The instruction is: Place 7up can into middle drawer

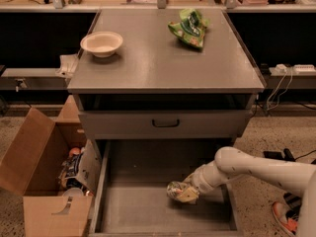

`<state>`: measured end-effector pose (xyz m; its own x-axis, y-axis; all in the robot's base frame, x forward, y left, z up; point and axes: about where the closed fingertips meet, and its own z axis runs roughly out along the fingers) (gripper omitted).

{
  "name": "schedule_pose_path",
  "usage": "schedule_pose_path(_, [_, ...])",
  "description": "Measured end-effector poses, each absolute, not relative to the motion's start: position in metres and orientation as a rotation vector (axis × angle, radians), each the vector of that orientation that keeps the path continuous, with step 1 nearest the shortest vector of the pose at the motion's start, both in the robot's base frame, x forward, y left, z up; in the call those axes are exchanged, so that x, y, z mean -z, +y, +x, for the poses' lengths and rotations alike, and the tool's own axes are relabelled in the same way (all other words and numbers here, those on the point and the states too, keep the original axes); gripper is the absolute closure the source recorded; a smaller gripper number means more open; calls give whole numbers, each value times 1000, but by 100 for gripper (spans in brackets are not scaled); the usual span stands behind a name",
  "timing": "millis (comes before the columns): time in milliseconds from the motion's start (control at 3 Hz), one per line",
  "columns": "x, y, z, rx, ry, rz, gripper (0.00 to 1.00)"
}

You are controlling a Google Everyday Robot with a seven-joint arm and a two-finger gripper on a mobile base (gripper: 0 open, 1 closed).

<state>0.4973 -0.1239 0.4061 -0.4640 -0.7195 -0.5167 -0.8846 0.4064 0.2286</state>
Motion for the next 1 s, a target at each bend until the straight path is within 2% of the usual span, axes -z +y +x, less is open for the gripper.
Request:
schedule_pose_path(333, [-389, -118, 505, -705, 2337, -1399, 100])
schedule_pose_path(667, [-375, -113, 513, -732, 2353, -1402, 84])
schedule_pose_path(1000, [-375, -113, 513, -732, 2353, -1402, 63])
